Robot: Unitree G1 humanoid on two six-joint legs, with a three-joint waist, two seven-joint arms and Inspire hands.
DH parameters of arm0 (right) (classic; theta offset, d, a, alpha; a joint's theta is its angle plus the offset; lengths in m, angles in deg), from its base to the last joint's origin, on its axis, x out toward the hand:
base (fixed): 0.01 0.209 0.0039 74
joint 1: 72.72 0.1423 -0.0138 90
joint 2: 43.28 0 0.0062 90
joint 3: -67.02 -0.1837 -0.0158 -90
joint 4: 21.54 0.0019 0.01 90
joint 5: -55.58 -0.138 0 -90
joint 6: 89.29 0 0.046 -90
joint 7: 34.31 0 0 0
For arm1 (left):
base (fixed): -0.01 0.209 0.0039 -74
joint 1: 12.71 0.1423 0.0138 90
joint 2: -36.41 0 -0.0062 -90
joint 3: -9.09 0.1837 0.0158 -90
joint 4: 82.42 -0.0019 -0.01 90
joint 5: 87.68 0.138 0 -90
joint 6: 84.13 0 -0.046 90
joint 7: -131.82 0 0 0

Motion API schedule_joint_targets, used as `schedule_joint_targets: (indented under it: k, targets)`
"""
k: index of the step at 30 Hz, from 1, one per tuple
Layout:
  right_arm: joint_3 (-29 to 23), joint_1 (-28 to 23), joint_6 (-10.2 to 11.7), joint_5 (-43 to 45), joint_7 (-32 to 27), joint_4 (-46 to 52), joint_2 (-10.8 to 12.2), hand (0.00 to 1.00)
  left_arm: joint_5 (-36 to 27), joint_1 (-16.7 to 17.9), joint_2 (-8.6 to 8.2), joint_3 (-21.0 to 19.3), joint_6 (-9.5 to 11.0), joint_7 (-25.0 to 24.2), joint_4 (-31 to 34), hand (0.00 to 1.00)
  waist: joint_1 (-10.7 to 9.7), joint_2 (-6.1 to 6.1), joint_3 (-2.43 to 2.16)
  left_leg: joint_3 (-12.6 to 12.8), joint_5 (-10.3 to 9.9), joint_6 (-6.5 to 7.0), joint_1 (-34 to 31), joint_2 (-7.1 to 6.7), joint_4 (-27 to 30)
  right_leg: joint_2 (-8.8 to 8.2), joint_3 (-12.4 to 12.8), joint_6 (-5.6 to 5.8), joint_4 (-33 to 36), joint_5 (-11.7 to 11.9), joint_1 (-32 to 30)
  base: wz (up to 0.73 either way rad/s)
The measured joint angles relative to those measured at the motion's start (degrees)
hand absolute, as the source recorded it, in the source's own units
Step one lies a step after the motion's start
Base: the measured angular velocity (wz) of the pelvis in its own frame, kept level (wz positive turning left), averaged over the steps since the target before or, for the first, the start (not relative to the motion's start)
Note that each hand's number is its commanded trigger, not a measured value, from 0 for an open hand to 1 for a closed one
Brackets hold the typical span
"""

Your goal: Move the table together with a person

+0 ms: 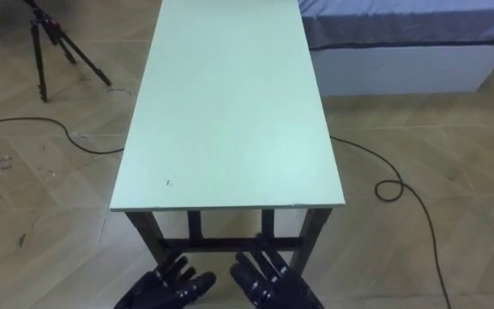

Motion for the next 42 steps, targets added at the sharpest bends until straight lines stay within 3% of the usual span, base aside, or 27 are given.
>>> schedule_joint_targets:
  k: [7, 12, 15, 21, 25, 30, 38, 42]
  targets:
    - [0.1, 0.1, -1.1, 0.0, -0.1, 5.1, -2.4, 0.0, -8.3, 1.0, 2.96, 1.4, -0.4, 0.0, 7.6, 0.0, -0.5, -0.5, 0.3, 0.0, 0.0, 0.0, 0.1, -0.01, 0.2, 0.01, 0.1, 0.0, 0.0, 0.0, -0.1, 0.0]
    - [1.9, 2.4, -1.2, -2.1, -0.6, 5.5, -4.1, 0.0, -13.0, -2.0, 6.05, 1.8, -0.6, 0.0, 7.7, 0.0, -0.6, -0.16, 0.48, -0.1, 0.0, 0.0, 0.0, -0.01, 0.3, -0.02, 0.0, 0.0, 0.0, 0.0, 0.0, 0.0]
    - [2.2, 3.0, -1.2, -2.2, -1.8, 5.5, -5.0, 0.0, -13.5, -3.1, 6.91, 1.6, -0.6, 0.0, 7.7, 0.0, -0.2, 0.39, 0.61, -0.1, 0.0, 0.0, 0.0, 0.02, 0.3, 0.03, 0.0, 0.0, 0.1, 0.0, 0.0, 0.0]
    - [3.0, 3.3, -1.2, -4.2, -4.1, 7.1, -6.2, 0.0, -15.0, -4.0, 7.14, 1.0, -0.6, 0.0, 7.7, 0.0, 0.2, 1.07, 0.28, 0.0, 0.0, 0.0, 0.1, 0.02, 0.4, 0.03, 0.1, 0.0, 0.1, 0.0, -0.1, 0.0]
    - [3.3, 4.1, -1.2, -6.0, -5.4, 7.1, -6.4, 0.0, -16.0, -4.1, 7.13, 0.4, -0.5, 0.0, 7.7, 0.0, 0.2, 1.02, 0.3, 0.0, 0.0, 0.01, 0.2, -0.01, 0.5, -0.01, 0.2, 0.0, 0.1, 0.0, 0.0, 0.0]
    - [3.9, 7.1, -2.4, -7.9, -8.9, 7.1, -6.5, 0.0, -16.1, -6.0, 7.23, -0.9, -1.3, 1.1, 7.6, 0.0, 0.4, 0.05, 1.04, 0.0, 0.0, 0.0, 0.3, 0.02, 1.0, -0.02, 0.2, -0.02, 0.4, 0.0, 0.1, 0.0]
    - [3.8, 9.9, -4.9, -8.3, -11.5, 6.5, -6.5, 0.0, -16.1, -8.9, 6.77, -3.4, -4.0, 4.5, 5.6, 0.0, 0.6, -0.31, 1.31, 0.0, 0.1, 0.04, 0.5, 0.03, 0.9, -0.02, 0.1, -0.03, 0.9, 0.0, 0.1, 0.0]
    - [3.7, 10.9, -5.1, -8.3, -13.6, 6.4, -6.5, 0.0, -16.2, -9.8, 6.63, -4.7, -4.5, 7.3, 5.0, 0.0, 0.6, -0.32, 1.29, 0.1, 0.1, 0.03, 0.5, 0.07, 0.8, 0.02, 0.2, -0.03, 0.9, 0.0, 0.0, 0.0]
